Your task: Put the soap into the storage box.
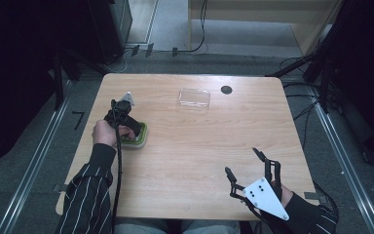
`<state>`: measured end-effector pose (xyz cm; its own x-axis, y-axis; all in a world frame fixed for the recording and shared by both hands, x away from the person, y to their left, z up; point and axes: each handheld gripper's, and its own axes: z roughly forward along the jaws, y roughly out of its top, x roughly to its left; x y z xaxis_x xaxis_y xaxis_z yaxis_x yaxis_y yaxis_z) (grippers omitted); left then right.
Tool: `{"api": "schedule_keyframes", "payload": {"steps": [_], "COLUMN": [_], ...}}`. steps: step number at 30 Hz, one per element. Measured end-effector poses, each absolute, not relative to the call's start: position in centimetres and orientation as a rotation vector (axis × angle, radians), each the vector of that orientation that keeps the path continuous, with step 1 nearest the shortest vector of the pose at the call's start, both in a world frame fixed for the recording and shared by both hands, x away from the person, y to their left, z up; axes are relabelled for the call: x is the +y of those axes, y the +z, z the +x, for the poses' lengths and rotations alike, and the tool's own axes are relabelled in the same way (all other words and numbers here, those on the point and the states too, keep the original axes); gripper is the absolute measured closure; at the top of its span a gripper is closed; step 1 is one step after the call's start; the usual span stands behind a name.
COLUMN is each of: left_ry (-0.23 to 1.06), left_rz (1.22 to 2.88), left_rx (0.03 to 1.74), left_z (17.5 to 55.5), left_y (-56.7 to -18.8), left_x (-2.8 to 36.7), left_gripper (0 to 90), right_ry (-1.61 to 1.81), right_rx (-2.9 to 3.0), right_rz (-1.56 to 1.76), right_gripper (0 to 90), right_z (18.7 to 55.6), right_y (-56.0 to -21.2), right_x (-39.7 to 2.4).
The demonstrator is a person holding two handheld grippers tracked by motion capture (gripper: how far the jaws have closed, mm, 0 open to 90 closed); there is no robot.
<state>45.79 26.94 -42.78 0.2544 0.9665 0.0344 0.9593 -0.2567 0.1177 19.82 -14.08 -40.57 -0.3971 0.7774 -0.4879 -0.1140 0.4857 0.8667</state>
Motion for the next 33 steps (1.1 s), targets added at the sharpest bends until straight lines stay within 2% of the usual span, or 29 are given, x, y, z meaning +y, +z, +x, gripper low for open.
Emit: {"api": "schedule_keyframes", "payload": {"steps": [33], "left_ry": [0.17], "left_rz": [2.451], "left_rx": [1.899], "left_z": [45.9], "left_y": [-43.9], "left_x": [26.7], "left_gripper": [13.7], "right_ry": [1.101], "right_rx": [1.703], "right_rz": [0.574], "right_gripper": [13.2], "right_z": [19.9], "right_y": [-40.6], "right_x": [-14.0]}}
